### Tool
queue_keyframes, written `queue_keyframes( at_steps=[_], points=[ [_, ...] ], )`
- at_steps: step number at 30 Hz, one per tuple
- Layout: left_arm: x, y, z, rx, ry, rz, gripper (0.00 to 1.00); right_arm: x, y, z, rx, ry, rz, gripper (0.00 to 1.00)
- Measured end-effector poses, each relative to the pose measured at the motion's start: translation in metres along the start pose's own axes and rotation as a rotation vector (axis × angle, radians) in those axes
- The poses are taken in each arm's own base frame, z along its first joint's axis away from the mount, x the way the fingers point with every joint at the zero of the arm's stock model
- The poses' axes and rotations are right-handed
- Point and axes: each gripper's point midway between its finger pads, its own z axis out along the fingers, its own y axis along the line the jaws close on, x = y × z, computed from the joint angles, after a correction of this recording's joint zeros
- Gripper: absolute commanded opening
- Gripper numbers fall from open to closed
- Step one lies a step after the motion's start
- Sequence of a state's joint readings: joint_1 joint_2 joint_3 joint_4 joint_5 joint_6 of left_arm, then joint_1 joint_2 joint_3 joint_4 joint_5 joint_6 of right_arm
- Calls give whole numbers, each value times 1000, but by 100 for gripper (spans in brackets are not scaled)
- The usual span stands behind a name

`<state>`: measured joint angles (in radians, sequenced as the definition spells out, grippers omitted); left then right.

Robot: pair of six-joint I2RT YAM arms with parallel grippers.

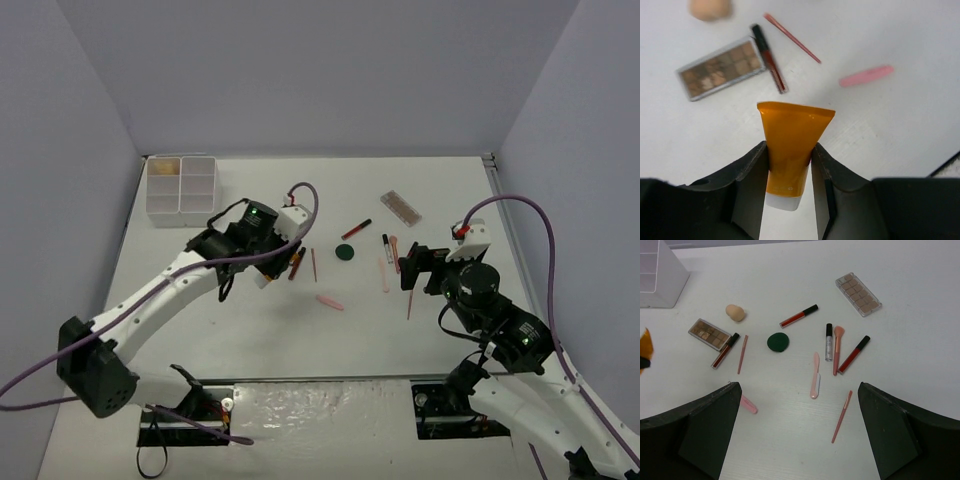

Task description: Organize the makeup

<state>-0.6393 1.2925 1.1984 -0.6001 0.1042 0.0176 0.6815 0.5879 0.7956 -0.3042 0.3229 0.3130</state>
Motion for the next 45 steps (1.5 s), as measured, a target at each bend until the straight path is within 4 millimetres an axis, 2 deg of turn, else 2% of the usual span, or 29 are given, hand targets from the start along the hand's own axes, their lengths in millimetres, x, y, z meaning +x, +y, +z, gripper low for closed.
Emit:
queue_keyframes(
  at_steps=[2,5,11,15,18,23,29,32,35,39,45],
  points=[
    [-12,17,-12,-62,-59,-31,32,0,0,0,-1,-2,1,100],
    [-23,55,-25,-180,-128,-105,32,0,0,0,-1,-2,0,100],
    [-44,161,-50,-491,-328,-277,33,1,0,1,1,3,-12,100],
    [-53,223,-69,-646,-455,-371,33,4,1,4,-3,19,-30,100],
    [-54,266,-74,-723,-527,-443,33,7,3,8,-7,36,-43,100],
    [-49,329,-56,-789,-586,-516,33,13,7,12,-22,61,-65,100],
    [-40,384,-14,-809,-608,-565,33,10,10,9,-44,49,-69,100],
    [-35,407,-1,-812,-627,-587,33,6,11,5,-61,33,-65,100],
    [-31,421,2,-826,-642,-600,33,1,11,0,-74,9,-60,100],
    [-41,439,2,-825,-684,-591,33,-3,11,-4,-83,-7,-64,100],
    [-50,450,12,-811,-723,-579,33,-3,10,-5,-84,-10,-70,100]
  ],
)
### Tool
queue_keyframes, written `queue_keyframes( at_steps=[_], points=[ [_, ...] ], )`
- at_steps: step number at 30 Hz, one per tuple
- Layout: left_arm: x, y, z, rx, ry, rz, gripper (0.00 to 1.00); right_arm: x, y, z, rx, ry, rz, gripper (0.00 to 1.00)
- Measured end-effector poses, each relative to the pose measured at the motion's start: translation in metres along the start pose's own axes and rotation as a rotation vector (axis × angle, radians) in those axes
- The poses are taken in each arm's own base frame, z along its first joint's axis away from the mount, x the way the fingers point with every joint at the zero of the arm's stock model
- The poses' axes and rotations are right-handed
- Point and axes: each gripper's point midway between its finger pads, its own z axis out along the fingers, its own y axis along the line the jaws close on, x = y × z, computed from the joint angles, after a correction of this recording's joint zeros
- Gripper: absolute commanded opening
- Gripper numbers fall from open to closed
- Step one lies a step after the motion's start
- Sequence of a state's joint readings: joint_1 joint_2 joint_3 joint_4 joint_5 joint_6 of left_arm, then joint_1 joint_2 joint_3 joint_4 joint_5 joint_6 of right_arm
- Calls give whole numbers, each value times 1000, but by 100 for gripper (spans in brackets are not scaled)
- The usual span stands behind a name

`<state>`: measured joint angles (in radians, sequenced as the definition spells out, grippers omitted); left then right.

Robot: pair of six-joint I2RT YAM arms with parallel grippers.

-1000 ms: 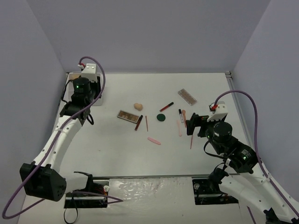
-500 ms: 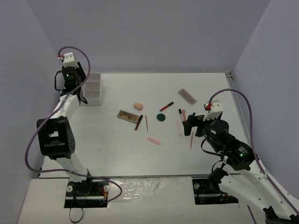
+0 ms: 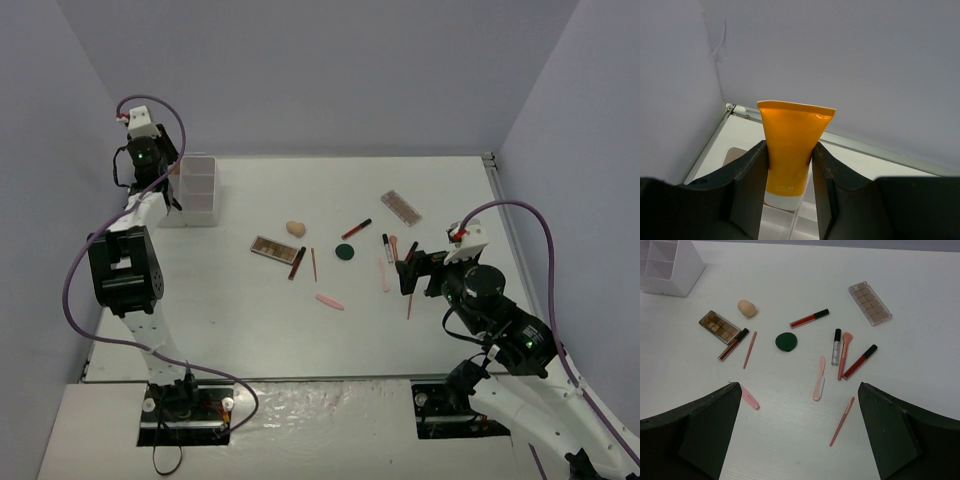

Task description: Organize the makeup

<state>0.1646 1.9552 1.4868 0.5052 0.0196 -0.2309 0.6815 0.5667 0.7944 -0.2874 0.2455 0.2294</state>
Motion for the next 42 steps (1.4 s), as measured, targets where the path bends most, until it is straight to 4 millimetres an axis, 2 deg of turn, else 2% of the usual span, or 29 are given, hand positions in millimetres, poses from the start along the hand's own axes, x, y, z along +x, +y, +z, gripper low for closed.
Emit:
queue_keyframes(
  at_steps=[7,11,18,21,26,29,32,37,40,42],
  points=[
    [35,2,13,5,50,-7,33,2,0,0,1,3,-1,100],
    [47,4,16,6,66,-6,33,5,-1,1,2,10,-6,100],
    [37,6,22,20,8,-21,34,6,1,2,-7,15,-8,100],
    [33,7,22,27,-14,-28,38,8,1,2,-11,19,-9,100],
    [42,6,19,45,-14,-37,40,9,3,2,-20,23,-9,100],
    [53,6,16,52,9,-38,45,9,4,2,-24,24,-9,100],
    [56,5,15,60,12,-42,50,9,4,1,-29,23,-8,100],
    [68,6,11,61,28,-46,66,7,5,-1,-35,14,-5,100],
    [78,8,4,55,58,-47,70,7,5,-1,-38,14,-5,100],
    [76,8,0,53,67,-50,73,7,5,-1,-39,14,-4,100]
  ],
)
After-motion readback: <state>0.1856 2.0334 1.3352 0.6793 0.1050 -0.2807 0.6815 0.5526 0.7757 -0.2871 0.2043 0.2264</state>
